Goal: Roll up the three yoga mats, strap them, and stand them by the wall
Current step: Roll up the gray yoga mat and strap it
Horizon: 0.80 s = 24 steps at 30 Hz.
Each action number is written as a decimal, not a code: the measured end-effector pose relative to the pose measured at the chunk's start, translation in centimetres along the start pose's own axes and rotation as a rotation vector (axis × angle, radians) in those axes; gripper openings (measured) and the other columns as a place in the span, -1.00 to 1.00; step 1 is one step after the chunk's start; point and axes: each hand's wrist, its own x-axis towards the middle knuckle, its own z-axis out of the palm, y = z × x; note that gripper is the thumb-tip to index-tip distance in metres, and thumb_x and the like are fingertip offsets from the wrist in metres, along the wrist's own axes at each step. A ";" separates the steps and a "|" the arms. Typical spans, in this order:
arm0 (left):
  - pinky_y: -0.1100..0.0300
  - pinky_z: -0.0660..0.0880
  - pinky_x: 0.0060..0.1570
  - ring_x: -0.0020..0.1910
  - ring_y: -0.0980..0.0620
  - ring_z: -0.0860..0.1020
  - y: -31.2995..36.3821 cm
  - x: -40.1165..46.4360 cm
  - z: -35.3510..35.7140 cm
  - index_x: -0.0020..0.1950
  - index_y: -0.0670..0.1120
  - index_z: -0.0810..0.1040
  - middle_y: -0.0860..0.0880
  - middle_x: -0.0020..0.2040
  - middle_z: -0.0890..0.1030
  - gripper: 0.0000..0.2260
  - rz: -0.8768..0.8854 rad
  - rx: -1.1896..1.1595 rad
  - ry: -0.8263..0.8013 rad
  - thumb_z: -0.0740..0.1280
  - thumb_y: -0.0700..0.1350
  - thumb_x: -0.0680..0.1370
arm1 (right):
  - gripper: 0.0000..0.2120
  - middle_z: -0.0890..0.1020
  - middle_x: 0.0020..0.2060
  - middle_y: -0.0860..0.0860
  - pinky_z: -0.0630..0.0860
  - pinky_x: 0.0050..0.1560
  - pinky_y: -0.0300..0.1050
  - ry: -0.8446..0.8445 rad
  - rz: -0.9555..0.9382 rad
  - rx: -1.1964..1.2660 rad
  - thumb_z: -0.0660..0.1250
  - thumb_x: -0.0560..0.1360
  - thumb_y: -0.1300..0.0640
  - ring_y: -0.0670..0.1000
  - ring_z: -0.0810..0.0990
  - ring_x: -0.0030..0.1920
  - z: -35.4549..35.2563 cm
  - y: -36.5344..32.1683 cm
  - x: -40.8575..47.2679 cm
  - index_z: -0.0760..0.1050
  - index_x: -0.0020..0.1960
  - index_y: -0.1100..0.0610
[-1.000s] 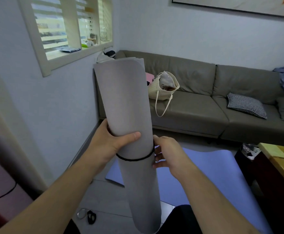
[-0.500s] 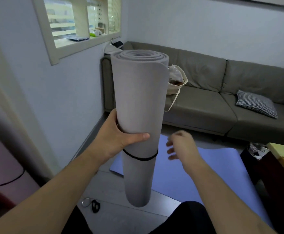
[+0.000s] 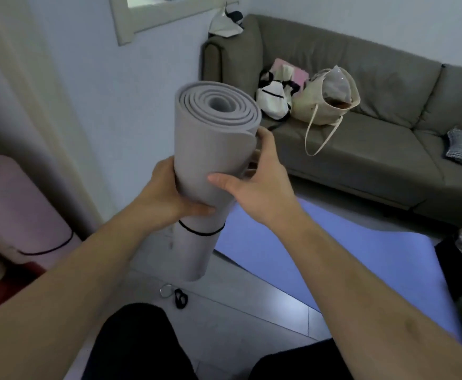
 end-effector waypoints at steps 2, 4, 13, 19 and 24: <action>0.56 0.47 -0.20 -0.10 0.64 0.49 -2.8 0.2 -1.5 0.08 0.22 0.39 0.37 0.02 0.48 -0.31 -0.021 0.021 0.045 0.66 -0.38 0.31 | -0.04 0.58 0.29 -0.18 0.62 0.21 0.02 -0.040 0.013 0.024 0.70 0.37 0.03 -0.05 0.61 0.22 3.6 1.7 1.2 0.18 0.57 -0.18; 0.54 0.50 -0.16 -0.02 0.59 0.51 -6.1 0.7 -3.2 0.13 0.26 0.41 0.43 -0.02 0.61 -0.27 -0.023 0.018 0.072 0.68 -0.36 0.28 | -0.03 0.55 0.35 -0.18 0.61 0.27 0.05 -0.081 0.021 0.061 0.69 0.39 0.08 -0.03 0.57 0.31 6.9 3.4 2.5 0.16 0.59 -0.17; 0.49 0.50 0.08 0.24 0.48 0.48 -15.9 2.9 -8.1 0.48 0.07 0.32 0.21 0.33 0.50 0.06 -0.114 -0.029 0.263 0.77 0.04 0.08 | -0.15 0.50 0.19 -0.44 0.55 0.38 0.01 -0.278 0.020 0.069 0.63 0.44 0.20 -0.20 0.53 0.30 18.9 9.8 7.4 0.25 0.58 -0.11; 0.52 0.46 0.12 0.34 0.39 0.46 -17.7 3.7 -9.5 0.55 0.09 0.27 0.16 0.44 0.45 0.12 -0.145 -0.011 0.324 0.76 0.13 0.10 | -0.27 0.51 0.17 -0.56 0.42 0.20 -0.48 -0.285 -0.005 0.149 0.48 0.55 0.30 -0.42 0.49 0.28 21.4 11.2 8.5 0.27 0.36 -0.40; 0.24 0.46 0.29 0.34 0.38 0.44 -16.5 4.0 -9.7 0.52 0.14 0.27 0.33 0.36 0.43 0.08 -0.120 0.049 0.356 0.74 0.17 0.11 | -0.34 0.51 0.15 -0.61 0.45 0.25 -0.44 -0.315 0.031 0.188 0.42 0.61 0.27 -0.42 0.50 0.27 20.9 11.1 9.1 0.28 0.42 -0.37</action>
